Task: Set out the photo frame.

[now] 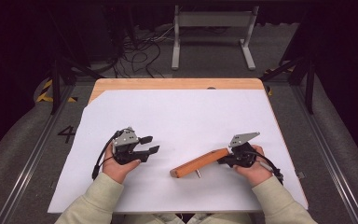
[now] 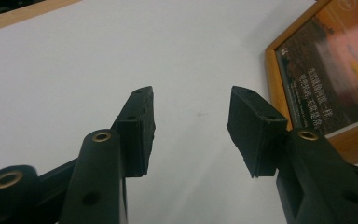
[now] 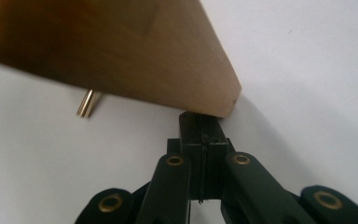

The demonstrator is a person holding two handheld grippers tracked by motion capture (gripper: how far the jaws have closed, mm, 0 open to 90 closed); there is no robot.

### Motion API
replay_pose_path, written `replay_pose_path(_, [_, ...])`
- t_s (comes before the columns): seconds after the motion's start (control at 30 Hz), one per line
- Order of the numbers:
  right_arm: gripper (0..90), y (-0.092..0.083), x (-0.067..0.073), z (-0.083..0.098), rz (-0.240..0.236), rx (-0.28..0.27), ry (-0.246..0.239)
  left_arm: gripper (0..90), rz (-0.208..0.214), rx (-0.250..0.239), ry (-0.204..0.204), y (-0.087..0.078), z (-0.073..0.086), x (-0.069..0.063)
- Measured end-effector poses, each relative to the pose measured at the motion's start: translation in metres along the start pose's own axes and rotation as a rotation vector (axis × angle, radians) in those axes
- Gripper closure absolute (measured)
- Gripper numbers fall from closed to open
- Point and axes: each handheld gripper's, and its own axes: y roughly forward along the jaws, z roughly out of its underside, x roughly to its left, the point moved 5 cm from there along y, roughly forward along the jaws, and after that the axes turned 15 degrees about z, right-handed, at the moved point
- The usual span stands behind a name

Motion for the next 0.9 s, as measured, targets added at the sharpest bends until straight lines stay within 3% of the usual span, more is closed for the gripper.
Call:
replay_pose_path(0.07, [90.0,0.005,-0.004,-0.008,0.03,-0.003,-0.011,51.4,-0.004,0.0,-0.006,-0.001,0.001,0.0])
replay_pose_path(0.2, [90.0,0.015,-0.009,-0.023,0.045,-0.015,-0.014,51.4,-0.009,0.003,-0.005,-0.002,0.003,0.001])
replay_pose_path(0.3, [90.0,0.025,-0.013,-0.032,0.03,-0.033,0.016,51.4,-0.015,-0.001,-0.009,-0.004,0.003,0.002])
replay_pose_path(0.47, [90.0,0.043,-0.018,-0.05,0.029,-0.038,0.025,51.4,-0.017,-0.002,-0.016,-0.005,0.005,0.002])
replay_pose_path(0.9, [90.0,0.078,-0.012,-0.085,0.011,-0.037,-0.019,51.4,-0.009,-0.006,-0.017,-0.005,0.005,0.003])
